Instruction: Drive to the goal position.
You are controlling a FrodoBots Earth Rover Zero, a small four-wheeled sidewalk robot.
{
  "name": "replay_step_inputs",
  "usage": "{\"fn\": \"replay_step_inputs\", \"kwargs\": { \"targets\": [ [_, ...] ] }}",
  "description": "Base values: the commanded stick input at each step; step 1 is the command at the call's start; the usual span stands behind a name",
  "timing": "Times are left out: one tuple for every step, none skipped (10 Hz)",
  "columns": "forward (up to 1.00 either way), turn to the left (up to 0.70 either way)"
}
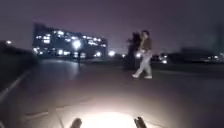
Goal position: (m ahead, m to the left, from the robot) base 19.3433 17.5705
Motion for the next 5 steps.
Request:
{"fn": "replay_step_inputs", "kwargs": {
  "targets": [
    [0.0, 0.7],
    [0.0, 0.7],
    [0.0, 0.7],
    [0.0, 0.7],
    [0.0, 0.7]
  ]
}}
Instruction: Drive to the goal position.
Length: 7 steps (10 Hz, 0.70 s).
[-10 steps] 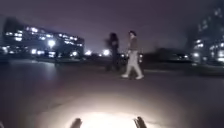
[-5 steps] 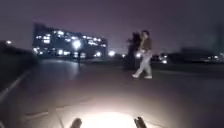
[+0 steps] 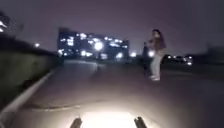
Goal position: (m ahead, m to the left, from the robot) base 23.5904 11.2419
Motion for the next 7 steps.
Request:
{"fn": "replay_step_inputs", "kwargs": {
  "targets": [
    [0.0, 0.7],
    [0.0, 0.7],
    [0.0, 0.7],
    [0.0, 0.7],
    [0.0, 0.7],
    [0.0, 0.79],
    [0.0, 0.85]
  ]
}}
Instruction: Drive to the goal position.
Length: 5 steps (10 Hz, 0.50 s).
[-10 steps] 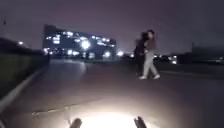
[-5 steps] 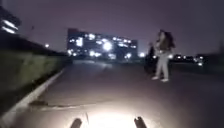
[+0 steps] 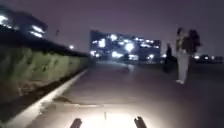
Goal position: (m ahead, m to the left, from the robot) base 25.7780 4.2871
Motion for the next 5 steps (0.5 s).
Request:
{"fn": "replay_step_inputs", "kwargs": {
  "targets": [
    [0.0, 0.85],
    [0.85, 0.15],
    [0.85, 0.0],
    [0.85, 0.0],
    [0.85, 0.0]
  ]
}}
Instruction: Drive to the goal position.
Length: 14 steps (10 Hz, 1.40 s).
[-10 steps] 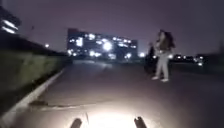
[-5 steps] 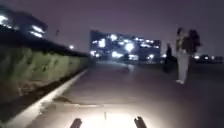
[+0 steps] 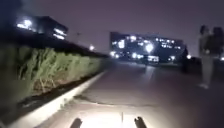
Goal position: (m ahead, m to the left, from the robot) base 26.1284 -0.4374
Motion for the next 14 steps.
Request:
{"fn": "replay_step_inputs", "kwargs": {
  "targets": [
    [0.85, 0.0],
    [0.89, 0.0],
    [1.0, -0.11],
    [1.0, -0.31],
    [1.0, -0.4],
    [1.0, -0.4],
    [1.0, -0.07],
    [1.0, 0.0],
    [1.0, 0.0],
    [1.0, 0.0],
    [1.0, -0.23],
    [1.0, -0.4],
    [1.0, -0.4],
    [1.0, 0.0]
  ]
}}
